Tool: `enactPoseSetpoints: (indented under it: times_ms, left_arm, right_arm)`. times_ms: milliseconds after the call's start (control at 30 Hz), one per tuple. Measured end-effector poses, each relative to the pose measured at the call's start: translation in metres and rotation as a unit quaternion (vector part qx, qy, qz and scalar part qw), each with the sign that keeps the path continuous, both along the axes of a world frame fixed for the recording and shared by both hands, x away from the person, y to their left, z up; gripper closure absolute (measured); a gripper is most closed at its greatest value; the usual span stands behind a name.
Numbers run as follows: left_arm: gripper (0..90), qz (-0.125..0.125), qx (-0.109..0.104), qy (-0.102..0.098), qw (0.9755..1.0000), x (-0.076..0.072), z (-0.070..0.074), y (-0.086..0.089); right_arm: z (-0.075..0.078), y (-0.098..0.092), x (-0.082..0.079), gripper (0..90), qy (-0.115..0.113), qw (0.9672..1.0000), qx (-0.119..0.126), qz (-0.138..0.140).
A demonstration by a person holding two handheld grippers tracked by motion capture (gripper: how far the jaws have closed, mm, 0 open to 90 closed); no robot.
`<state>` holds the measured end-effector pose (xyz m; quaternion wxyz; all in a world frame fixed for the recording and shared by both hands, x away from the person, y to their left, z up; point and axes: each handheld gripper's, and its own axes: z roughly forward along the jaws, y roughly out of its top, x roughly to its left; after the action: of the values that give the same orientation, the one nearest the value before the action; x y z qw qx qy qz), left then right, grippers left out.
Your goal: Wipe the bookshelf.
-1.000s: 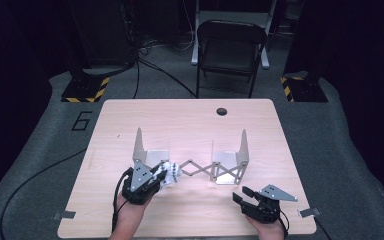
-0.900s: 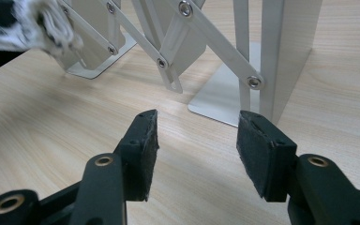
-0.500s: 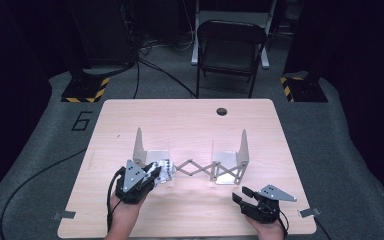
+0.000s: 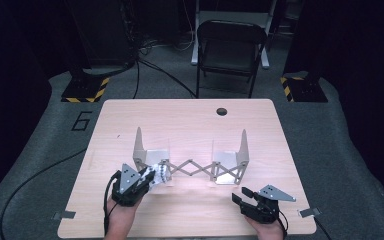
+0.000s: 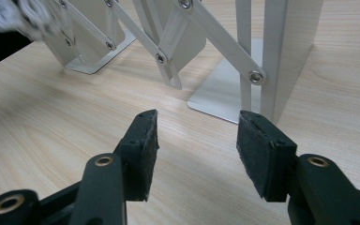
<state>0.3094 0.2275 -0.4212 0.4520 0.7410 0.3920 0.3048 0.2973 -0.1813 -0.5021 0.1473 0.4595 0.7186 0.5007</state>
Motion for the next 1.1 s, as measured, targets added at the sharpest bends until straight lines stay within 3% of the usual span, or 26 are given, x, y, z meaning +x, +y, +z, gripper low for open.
enactPoseSetpoints:
  times_ms: [33, 133, 300, 433, 500, 633, 767, 1033, 1100]
  left_arm:
    - [73.2, 0.003, -0.003, -0.011, 0.9999, -0.002, 0.007, 0.002]
    - [73.1, 0.005, -0.008, -0.011, 0.9999, -0.002, 0.010, 0.008]
    - [73.2, 0.010, 0.004, 0.032, 0.9994, 0.003, -0.021, 0.012]
    - [73.2, 0.021, 0.015, 0.056, 0.9981, 0.009, -0.033, 0.017]
    - [73.2, 0.023, 0.015, 0.048, 0.9984, 0.007, -0.027, 0.018]
    - [73.1, 0.029, -0.002, 0.006, 0.9996, -0.001, -0.003, 0.021]
    - [73.1, 0.038, -0.011, -0.018, 0.9990, -0.005, 0.012, 0.030]
    - [73.2, 0.038, -0.005, 0.006, 0.9993, -0.003, -0.015, 0.039]
    - [73.2, 0.034, 0.005, 0.006, 0.9994, -0.003, -0.018, 0.037]
  right_arm:
    - [0.000, 0.000, 0.001, 48.0, -0.005, 1.0000, -0.001, 0.001]
    - [-0.001, 0.000, 0.001, 48.0, -0.004, 1.0000, -0.001, 0.001]
    - [0.000, 0.001, 0.000, 48.0, 0.000, 1.0000, 0.000, 0.000]
    - [-0.001, 0.000, 0.001, 48.0, 0.003, 1.0000, -0.001, 0.000]
    - [-0.001, 0.000, 0.001, 48.0, 0.002, 1.0000, -0.001, -0.002]
    - [-0.001, -0.001, 0.001, 48.0, 0.002, 1.0000, -0.001, -0.003]
    - [-0.002, 0.000, 0.001, 47.9, 0.001, 1.0000, 0.000, -0.001]
    - [-0.002, 0.000, 0.000, 47.9, 0.005, 1.0000, 0.001, -0.005]
    - [-0.003, 0.000, 0.001, 47.9, 0.006, 1.0000, -0.002, -0.004]
